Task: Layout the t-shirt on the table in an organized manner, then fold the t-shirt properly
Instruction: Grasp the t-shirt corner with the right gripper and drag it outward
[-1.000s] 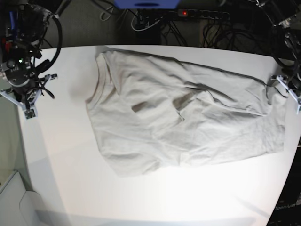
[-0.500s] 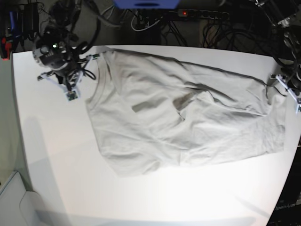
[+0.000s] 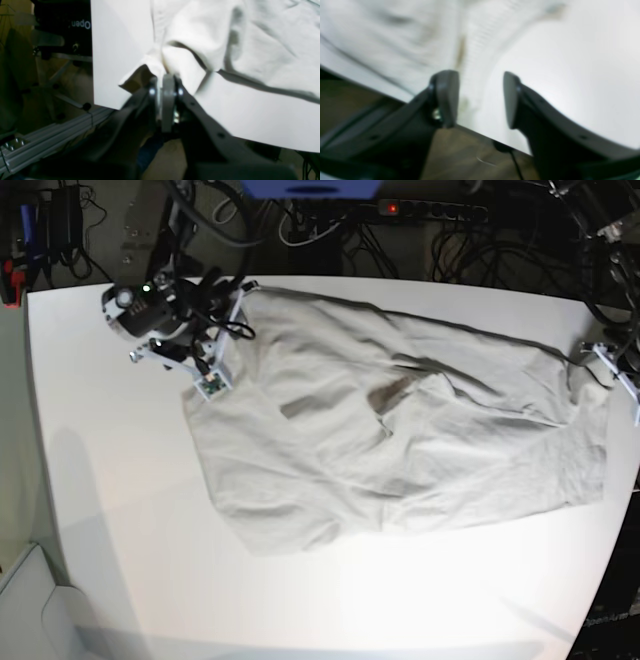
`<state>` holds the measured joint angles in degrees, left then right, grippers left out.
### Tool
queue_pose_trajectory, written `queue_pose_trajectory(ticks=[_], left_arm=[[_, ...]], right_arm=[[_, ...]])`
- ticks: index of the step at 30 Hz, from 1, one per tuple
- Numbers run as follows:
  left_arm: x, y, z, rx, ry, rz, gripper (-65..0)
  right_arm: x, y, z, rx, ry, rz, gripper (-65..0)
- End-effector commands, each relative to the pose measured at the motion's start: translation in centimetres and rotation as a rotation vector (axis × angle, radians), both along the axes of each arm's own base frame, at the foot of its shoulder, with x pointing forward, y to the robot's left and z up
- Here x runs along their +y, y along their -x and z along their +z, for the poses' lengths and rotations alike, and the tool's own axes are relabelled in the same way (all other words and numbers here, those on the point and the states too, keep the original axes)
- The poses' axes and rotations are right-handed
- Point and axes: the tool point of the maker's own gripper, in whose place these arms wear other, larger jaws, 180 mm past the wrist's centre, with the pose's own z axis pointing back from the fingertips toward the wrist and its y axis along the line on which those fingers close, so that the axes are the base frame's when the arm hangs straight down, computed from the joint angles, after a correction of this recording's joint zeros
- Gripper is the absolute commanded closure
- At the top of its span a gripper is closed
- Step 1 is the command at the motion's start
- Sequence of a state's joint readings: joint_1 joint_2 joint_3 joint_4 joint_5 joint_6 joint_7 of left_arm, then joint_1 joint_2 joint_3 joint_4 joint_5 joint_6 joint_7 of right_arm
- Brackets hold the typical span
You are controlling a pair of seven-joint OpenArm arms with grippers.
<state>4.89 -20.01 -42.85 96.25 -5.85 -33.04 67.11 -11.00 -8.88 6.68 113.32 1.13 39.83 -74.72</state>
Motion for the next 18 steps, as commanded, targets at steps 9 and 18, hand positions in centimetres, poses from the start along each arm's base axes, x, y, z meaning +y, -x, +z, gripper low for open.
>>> queue_pose_trajectory(ticks=[9, 18], left_arm=[[0.7, -1.2, 1.9, -0.052, -0.032, -0.003, 0.0], [0.7, -1.2, 1.9, -0.052, -0.032, -0.003, 0.0]], right_arm=[[1.7, 1.4, 0.0, 0.011, -0.091, 0.019, -31.1], [2.0, 1.2, 0.0, -0.019, -0.117, 0.017, -30.6]])
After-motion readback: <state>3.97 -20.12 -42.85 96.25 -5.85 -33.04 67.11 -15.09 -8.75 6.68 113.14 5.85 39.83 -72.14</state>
